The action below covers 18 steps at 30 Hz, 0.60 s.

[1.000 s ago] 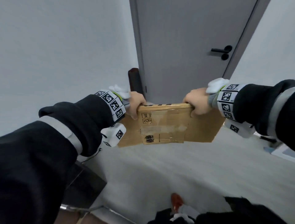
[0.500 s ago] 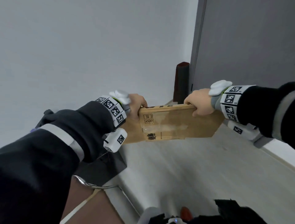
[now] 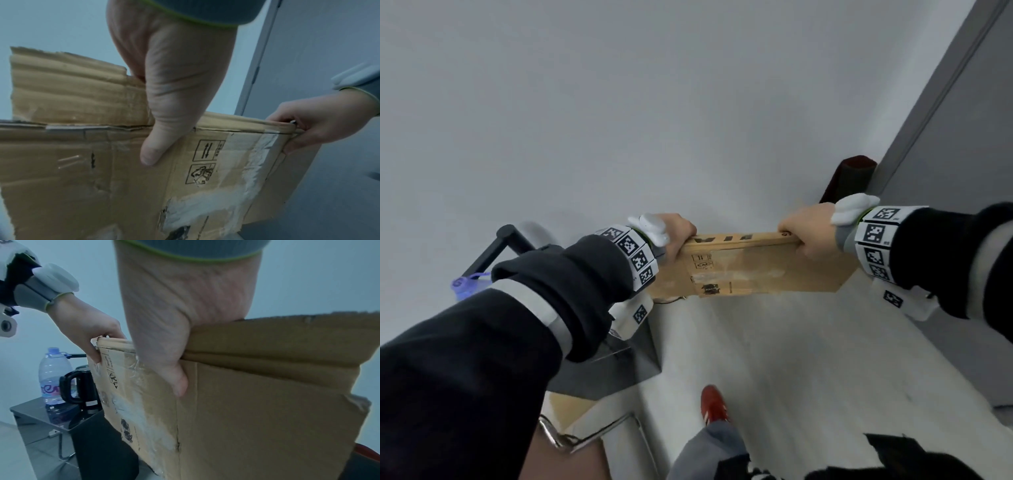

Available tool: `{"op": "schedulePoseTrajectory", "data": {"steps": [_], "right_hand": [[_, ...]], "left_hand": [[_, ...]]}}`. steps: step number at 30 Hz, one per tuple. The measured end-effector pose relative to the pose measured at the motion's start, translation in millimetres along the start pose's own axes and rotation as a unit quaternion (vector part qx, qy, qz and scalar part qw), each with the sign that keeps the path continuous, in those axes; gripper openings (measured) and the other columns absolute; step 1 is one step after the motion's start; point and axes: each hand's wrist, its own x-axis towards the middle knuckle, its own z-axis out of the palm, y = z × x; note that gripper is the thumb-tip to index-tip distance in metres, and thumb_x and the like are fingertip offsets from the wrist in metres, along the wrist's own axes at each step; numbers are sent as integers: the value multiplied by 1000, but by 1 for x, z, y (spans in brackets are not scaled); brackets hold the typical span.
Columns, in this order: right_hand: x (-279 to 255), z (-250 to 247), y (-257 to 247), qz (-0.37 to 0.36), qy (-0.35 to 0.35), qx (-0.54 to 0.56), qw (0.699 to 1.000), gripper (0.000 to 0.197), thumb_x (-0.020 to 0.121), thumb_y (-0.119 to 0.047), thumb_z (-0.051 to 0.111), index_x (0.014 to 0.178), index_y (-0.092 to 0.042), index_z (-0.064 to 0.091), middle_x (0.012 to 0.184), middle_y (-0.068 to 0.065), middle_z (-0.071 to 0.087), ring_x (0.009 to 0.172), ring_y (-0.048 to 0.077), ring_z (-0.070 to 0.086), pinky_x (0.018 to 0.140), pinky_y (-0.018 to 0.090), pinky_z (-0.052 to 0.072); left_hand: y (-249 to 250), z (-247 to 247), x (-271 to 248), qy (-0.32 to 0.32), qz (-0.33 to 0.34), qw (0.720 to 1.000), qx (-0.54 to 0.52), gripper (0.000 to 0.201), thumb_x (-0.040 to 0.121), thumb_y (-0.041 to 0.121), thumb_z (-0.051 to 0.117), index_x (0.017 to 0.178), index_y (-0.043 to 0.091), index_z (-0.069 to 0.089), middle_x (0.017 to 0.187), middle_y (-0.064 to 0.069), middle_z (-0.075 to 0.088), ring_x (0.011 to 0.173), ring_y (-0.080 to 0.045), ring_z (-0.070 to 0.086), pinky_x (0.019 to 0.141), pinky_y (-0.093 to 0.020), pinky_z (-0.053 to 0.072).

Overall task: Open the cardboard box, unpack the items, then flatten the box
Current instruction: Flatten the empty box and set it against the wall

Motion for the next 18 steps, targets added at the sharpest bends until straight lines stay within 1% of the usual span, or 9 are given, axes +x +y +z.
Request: {"op": "schedulePoseTrajectory", "data": {"steps": [2, 3, 5, 8, 10, 11, 14, 16, 18], "right_hand": [[42, -8, 1, 0, -10, 16, 1000, 20, 85, -21, 58, 106, -21, 58, 91, -6, 54, 80, 19, 52, 66, 27, 37], [64, -13, 1, 0, -9, 29, 1000, 20, 83, -29, 58, 102, -22, 57, 90, -6, 55, 80, 20, 53, 68, 27, 39], [102, -16, -1, 1, -19, 65, 998, 33, 74, -46, 56, 97, -22, 56, 91, -3, 60, 83, 24, 60, 71, 30, 46], [152, -6, -5, 3, -11, 98, 995, 29, 80, -38, 65, 101, -20, 56, 91, 0, 60, 86, 30, 64, 67, 30, 44], [191, 3, -6, -2, 4, 94, 996, 24, 82, -28, 66, 102, -23, 54, 94, -1, 63, 84, 28, 65, 68, 32, 48], [211, 8, -6, -8, 4, 95, 995, 22, 83, -21, 63, 102, -23, 54, 97, 1, 65, 85, 29, 65, 68, 33, 48], [265, 24, -8, -30, -12, 97, 995, 20, 84, -13, 57, 102, -21, 55, 100, 6, 65, 88, 31, 64, 67, 33, 42], [304, 41, -13, -50, -20, 90, 994, 21, 83, -14, 56, 102, -22, 55, 100, 7, 66, 87, 31, 65, 68, 35, 47], [337, 61, -18, -64, -31, 90, 993, 23, 84, -14, 56, 106, -21, 57, 102, 7, 67, 90, 31, 65, 68, 32, 44]], "left_hand": [[-28, -2, 24, 18, -8, 1000, -11, 39, 86, 11, 68, 124, 7, 58, 119, -8, 65, 111, -27, 62, 73, -27, 40], [-44, -2, 38, 23, -21, 999, -21, 35, 89, 12, 66, 123, 8, 59, 120, -7, 65, 110, -27, 62, 72, -27, 38], [-67, 0, 61, 23, -47, 998, -37, 28, 91, 12, 60, 119, 8, 62, 119, -7, 66, 102, -27, 62, 71, -29, 39], [-90, 15, 91, 53, -108, 989, -90, 27, 93, 11, 59, 119, 11, 63, 114, -8, 66, 96, -26, 65, 71, -29, 41], [-107, 31, 117, 81, -130, 981, -119, 23, 95, 11, 59, 116, 17, 61, 102, -9, 65, 83, -11, 70, 60, -22, 43], [-114, 42, 131, 74, -147, 977, -135, 20, 96, 10, 57, 114, 20, 59, 98, -7, 63, 77, -8, 70, 54, -22, 41], [-133, 72, 170, 61, -184, 969, -152, 17, 98, 16, 53, 114, 22, 54, 106, -1, 63, 102, -25, 66, 60, -28, 33], [-148, 96, 199, 43, -182, 971, -148, 21, 95, 17, 55, 116, 20, 53, 108, 0, 64, 104, -26, 65, 66, -31, 34], [-161, 114, 223, 22, -183, 973, -141, 29, 94, 15, 58, 121, 18, 51, 113, -2, 64, 105, -27, 64, 69, -34, 37]]}}
